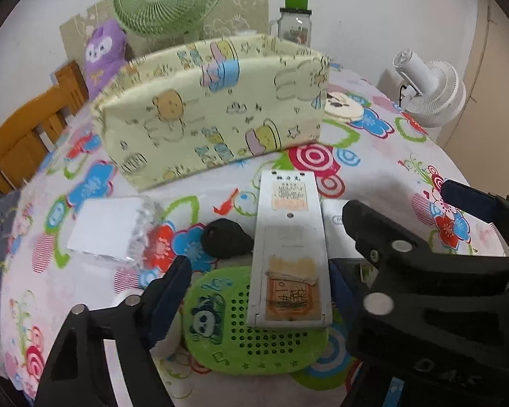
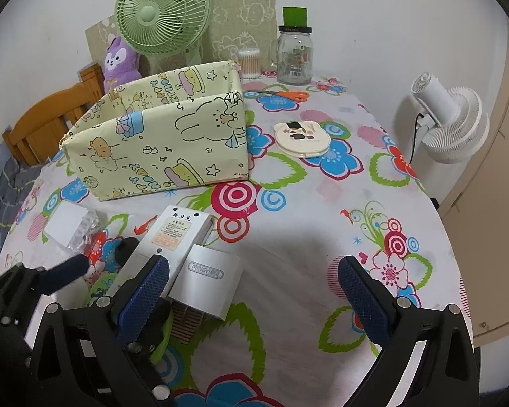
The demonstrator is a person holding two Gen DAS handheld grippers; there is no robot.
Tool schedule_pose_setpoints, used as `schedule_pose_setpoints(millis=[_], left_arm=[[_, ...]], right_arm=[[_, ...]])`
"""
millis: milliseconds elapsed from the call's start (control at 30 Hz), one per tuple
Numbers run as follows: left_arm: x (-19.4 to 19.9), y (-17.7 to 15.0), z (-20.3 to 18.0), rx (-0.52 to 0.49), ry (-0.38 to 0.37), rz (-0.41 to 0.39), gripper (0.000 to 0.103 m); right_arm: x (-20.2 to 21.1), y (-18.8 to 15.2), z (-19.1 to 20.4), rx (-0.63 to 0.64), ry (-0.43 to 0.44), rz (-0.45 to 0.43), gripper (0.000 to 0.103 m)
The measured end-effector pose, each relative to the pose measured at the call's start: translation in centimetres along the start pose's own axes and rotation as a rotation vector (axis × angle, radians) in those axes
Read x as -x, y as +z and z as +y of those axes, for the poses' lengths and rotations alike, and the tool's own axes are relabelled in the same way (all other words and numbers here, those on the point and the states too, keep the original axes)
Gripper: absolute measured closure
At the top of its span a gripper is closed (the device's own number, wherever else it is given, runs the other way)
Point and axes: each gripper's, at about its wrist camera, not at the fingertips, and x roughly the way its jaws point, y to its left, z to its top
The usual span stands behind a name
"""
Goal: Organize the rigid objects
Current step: 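Reach the left tool to the long white labeled box while the right reaches the MINGYI box, then close the left gripper on the labeled box while the right grips the MINGYI box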
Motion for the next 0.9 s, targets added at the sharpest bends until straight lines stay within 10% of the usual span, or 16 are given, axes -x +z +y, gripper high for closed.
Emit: schedule_pose_setpoints(millis=[200,533,900], left_arm=[[-0.1,0.1,-0.3,0.003,-0.069,0.009,0.056],[0.1,0.2,0.6,0.004,-0.015,-0.004,0.057],[-0.9,0.9,0.9,0.002,-0.003,0.011,0.049]], right_arm=[[-0.8,-0.3,-0.2,-0.006,0.000,0.028,0.002],[-2.4,-0.2,0.5,-0.032,0.032,0.075,0.002],[-3.7,-0.1,1.4,-0.080,0.103,0.101,0.046]])
